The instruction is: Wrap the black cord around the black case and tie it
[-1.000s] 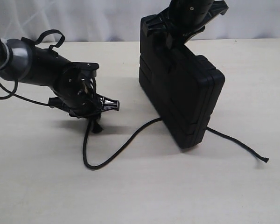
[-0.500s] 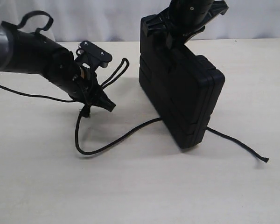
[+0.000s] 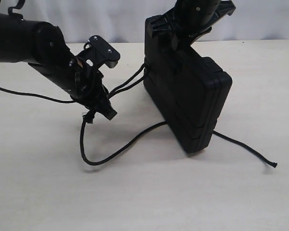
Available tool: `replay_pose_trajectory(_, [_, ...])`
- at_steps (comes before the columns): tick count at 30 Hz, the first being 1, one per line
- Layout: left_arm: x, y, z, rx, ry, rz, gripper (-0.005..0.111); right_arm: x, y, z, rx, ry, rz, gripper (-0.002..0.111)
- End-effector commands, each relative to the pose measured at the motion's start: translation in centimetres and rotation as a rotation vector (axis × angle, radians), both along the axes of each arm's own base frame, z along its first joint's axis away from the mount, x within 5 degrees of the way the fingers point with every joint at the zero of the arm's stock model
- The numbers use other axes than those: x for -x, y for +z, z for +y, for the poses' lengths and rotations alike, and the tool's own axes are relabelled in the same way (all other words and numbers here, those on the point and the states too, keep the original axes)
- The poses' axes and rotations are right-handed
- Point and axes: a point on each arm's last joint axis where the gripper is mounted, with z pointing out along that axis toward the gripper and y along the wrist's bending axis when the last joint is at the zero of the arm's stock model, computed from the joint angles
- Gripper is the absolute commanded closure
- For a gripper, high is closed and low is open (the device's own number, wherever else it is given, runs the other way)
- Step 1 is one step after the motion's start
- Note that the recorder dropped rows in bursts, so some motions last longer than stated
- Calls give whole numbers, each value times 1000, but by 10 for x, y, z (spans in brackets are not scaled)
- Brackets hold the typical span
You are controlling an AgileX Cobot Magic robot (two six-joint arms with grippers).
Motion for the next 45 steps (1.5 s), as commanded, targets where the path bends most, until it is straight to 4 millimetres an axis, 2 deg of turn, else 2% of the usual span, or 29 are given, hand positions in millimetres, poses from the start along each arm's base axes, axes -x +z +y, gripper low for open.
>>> replay_pose_trajectory(1, [3, 11, -5, 71, -61, -20, 107, -2, -17, -4, 45, 0, 66, 104])
replay_pose_trajectory(4, [5, 20, -4, 76, -69, -41, 107, -2, -17, -4, 45, 0, 66, 104])
replay_pose_trajectory(13, [19, 67, 3, 120, -101, -145, 107, -2, -17, -4, 46, 4, 66, 104])
replay_pose_trajectory(23, [30, 69, 4, 92, -180, -79, 107, -2, -17, -4, 44, 4, 67, 104])
replay_pose_trajectory(31, [43, 92, -2, 225, -268, -114, 107, -2, -17, -4, 44, 4, 67, 104])
replay_pose_trajectory(45, [49, 95, -5, 260, -308, -86, 107, -2, -18, -3, 36, 4, 71, 104])
